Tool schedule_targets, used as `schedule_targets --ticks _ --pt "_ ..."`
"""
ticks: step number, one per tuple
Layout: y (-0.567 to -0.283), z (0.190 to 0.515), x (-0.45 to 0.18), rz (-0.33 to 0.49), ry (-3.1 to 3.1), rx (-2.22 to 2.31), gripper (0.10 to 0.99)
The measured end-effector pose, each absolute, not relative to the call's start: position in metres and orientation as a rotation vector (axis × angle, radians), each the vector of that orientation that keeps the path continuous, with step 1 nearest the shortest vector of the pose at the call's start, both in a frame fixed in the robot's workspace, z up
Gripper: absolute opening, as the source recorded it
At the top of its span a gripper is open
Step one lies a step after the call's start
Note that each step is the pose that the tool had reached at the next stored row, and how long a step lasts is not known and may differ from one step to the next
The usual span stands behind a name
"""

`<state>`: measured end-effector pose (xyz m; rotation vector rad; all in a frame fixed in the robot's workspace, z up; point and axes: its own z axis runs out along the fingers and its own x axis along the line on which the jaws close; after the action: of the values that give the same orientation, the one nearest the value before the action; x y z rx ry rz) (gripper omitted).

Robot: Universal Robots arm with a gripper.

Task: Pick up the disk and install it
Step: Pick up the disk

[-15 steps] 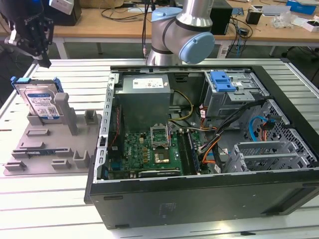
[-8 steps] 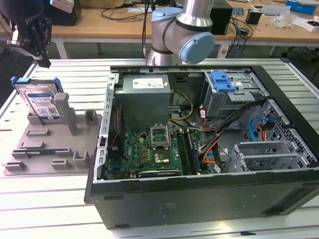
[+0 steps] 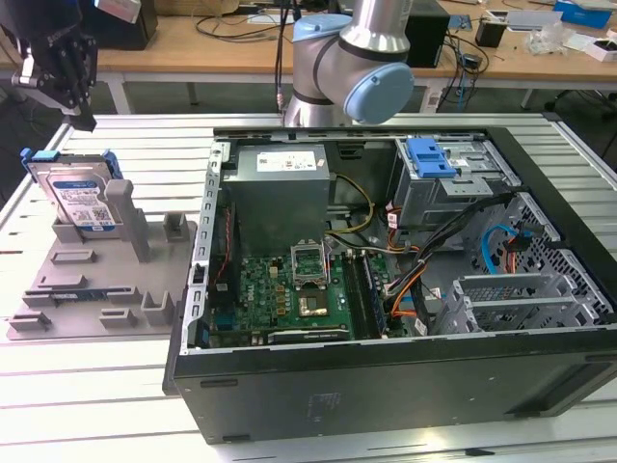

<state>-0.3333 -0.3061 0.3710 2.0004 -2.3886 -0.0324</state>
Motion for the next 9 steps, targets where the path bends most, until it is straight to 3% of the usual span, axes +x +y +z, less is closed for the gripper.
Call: schedule_targets --ticks 3,9 --pt "-0.3013 0.37 -0.3375 0.013 -2.383 1.997 0.106" --pt "-0.3007 0.3657 -0.3428 0.028 -2.373 2.023 0.106"
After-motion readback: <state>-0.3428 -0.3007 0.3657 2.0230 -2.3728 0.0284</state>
